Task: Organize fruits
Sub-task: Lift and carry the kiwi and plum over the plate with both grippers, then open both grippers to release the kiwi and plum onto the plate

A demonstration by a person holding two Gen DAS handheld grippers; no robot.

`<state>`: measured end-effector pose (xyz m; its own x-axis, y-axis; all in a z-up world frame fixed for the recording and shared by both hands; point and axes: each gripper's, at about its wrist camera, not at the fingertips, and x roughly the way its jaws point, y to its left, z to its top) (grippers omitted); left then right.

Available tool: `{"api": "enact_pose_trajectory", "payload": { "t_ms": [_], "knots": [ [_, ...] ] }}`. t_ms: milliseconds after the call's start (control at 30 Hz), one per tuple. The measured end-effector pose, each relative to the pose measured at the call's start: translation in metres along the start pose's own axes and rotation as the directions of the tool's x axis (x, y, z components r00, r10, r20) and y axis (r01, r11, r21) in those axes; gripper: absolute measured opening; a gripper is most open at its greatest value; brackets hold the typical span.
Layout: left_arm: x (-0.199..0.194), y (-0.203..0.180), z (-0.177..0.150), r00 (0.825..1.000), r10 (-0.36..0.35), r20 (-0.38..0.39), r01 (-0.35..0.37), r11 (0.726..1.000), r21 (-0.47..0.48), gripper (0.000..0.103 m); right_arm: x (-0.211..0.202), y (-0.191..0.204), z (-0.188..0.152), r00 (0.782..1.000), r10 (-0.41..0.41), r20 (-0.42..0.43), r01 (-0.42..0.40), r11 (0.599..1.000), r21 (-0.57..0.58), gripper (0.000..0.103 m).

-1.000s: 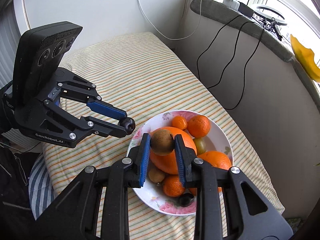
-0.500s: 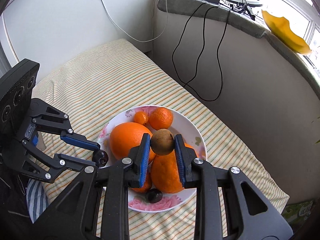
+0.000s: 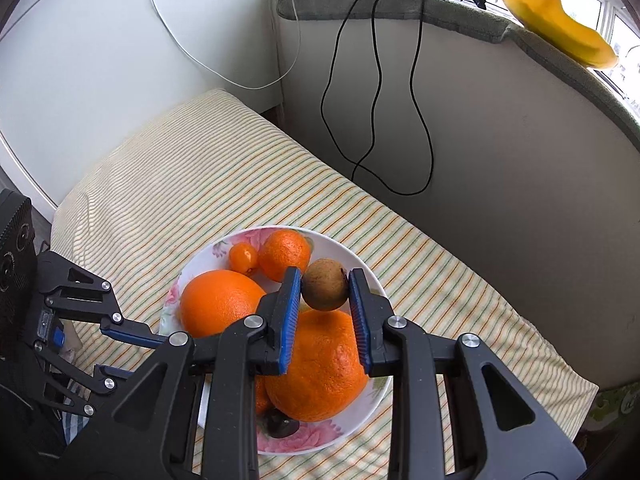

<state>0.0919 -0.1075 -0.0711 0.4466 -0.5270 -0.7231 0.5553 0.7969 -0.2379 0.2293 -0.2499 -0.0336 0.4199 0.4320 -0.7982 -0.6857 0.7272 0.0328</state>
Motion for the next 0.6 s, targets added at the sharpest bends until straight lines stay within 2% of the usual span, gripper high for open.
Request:
{"api": "enact_pose_trajectory", "payload": {
  "t_ms": [600],
  "knots": [
    [0.002,-0.003,0.000,1.000,0.022,0.005,-0.022,1.000,0.018,0.023,0.010,0.005,0.003,1.000,0.018,-0.021,-0.018,1.000,0.002,0.026]
  ]
}}
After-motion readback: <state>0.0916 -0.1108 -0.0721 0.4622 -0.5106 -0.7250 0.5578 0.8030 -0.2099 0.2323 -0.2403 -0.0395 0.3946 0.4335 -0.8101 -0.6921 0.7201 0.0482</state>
